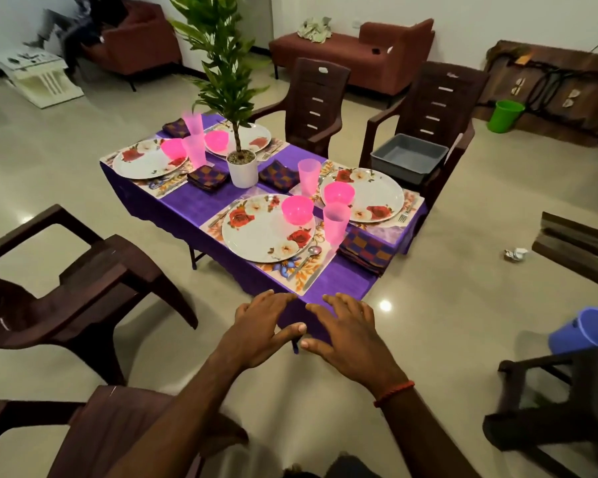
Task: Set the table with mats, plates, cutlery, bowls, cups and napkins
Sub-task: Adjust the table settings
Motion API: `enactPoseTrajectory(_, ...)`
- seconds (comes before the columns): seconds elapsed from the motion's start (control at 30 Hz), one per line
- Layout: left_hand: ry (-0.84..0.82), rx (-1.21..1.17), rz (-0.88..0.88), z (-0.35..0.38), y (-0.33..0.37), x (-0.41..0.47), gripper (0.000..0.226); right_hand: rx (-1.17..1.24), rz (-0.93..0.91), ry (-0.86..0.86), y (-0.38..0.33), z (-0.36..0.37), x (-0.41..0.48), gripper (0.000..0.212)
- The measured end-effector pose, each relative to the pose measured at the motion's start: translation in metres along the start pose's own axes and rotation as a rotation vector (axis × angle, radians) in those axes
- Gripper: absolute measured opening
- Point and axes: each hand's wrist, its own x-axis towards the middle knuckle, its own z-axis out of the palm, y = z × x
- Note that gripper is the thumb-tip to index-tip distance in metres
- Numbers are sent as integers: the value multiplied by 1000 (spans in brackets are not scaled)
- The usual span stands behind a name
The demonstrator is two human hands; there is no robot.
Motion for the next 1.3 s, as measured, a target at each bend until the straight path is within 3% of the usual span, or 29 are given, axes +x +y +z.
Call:
enactPoseTrajectory(0.23, 49, -18, -21, -14, -22, 67, 96, -18, -69, -20, 24, -10, 82, 102)
enactPoseTrajectory(0.33, 64, -34, -40, -26, -36, 104, 96, -16, -126, -22, 32, -11, 127, 93)
enactPoseTrajectory(0.53, 50, -18, -84, -48, -58, 162, 75, 30, -196, 45, 49, -5, 194, 70)
enactPoseTrajectory(0.73, 34, -18, -133, -60, -83, 192, 85, 77, -218, 6, 59, -5, 238, 72)
enactPoseTrajectory(0.93, -17, -17, -121, -78, -116, 230, 91, 120, -144, -30, 63, 5, 275, 79)
enactPoseTrajectory(1.1, -47, -22, -45, -88, -157, 268, 89, 137, -47, -117, 54, 13, 299, 67)
enactPoseTrajectory(1.23, -129, -42, 32, -100, -196, 295, 92, 249, 92, -83, 42, 15, 317, 93)
enactPoseTrajectory(1.3, -126, -84, 71, -108, -223, 310, 89, 316, 198, -45, 34, 22, 321, 87)
